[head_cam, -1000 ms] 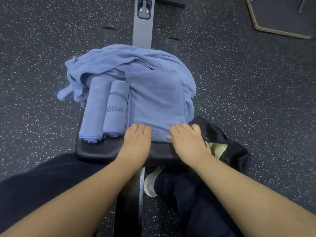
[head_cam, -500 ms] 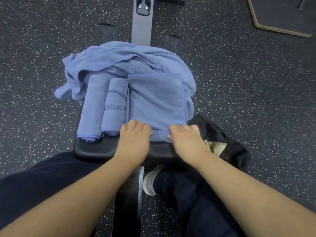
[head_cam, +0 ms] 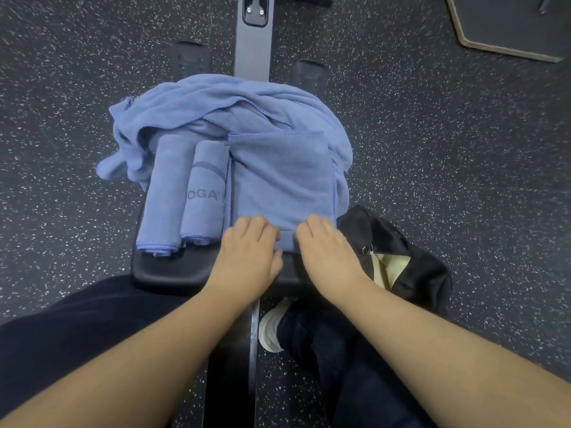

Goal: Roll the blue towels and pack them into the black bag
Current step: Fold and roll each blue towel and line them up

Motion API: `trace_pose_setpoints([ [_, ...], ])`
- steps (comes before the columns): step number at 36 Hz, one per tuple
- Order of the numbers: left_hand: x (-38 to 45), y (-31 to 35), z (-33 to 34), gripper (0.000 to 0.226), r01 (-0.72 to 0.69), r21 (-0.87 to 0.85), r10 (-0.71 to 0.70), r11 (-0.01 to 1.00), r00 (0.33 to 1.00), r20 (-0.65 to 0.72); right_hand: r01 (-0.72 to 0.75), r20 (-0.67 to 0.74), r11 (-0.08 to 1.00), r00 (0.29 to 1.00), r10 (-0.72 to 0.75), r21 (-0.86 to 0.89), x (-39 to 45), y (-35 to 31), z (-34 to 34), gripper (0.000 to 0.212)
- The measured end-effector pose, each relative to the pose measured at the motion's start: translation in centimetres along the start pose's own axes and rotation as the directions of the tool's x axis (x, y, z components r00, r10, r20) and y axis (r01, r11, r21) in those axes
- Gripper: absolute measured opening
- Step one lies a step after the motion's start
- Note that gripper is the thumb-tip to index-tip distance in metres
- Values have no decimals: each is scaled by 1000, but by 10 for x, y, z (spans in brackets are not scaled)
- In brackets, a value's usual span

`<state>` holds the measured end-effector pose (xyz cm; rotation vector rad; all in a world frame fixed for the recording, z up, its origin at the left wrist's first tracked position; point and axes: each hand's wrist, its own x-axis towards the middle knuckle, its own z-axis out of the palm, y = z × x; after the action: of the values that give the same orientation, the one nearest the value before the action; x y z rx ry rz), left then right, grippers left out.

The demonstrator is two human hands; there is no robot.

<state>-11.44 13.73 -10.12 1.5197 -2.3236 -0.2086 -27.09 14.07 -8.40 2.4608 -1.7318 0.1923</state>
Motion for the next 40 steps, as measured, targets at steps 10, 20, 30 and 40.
trace_pose_setpoints([
  [10,7,-8,6,37,-10,-97,9,995,1000,-8,-49,50,995,997,53,-87,-4,2,6,23],
  [20,2,-14,6,24,-51,-104,49,993,999,-20,-93,57,994,994,90,63,9,11,6,32],
  [30,-4,-9,9,48,-90,17,90,996,996,-15,-130,162,984,981,110,120,10,9,8,36],
  [40,3,-11,6,26,-122,31,123,992,990,-63,-116,23,993,993,116,36,5,9,11,15],
])
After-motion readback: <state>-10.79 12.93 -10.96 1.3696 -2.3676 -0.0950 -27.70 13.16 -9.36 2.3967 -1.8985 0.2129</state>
